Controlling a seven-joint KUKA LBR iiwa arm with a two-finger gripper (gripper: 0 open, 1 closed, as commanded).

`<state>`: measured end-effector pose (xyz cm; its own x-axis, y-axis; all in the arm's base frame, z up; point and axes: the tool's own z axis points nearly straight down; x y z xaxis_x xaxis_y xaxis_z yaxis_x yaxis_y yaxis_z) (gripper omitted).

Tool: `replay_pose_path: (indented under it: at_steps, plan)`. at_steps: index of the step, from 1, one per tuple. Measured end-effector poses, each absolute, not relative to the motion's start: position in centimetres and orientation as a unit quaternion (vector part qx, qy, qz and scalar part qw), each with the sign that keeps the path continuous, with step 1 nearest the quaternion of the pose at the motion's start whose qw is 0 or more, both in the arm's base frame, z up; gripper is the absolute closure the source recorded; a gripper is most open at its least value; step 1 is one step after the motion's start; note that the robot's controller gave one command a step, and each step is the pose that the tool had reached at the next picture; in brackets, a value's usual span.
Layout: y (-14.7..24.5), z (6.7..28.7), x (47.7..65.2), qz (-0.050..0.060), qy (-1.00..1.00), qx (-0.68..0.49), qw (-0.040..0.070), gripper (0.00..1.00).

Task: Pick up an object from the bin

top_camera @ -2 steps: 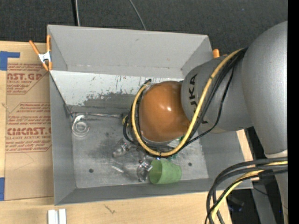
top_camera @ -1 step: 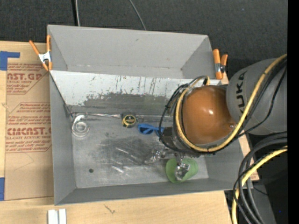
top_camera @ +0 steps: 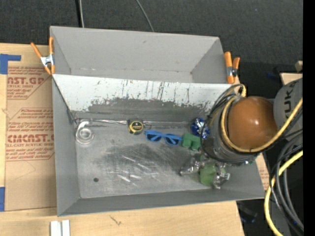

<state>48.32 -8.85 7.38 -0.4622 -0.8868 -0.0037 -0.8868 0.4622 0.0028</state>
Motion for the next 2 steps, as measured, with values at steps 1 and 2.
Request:
replay_pose_path:
  at_steps: [1, 2]
  plan:
    - [-11.41, 7.28, 49.31, 0.005, 0.834, -0.552, 0.004, 0.0]
    - [-11.51, 7.47, 49.57, 0.002, 0.833, -0.553, 0.007, 1.0]
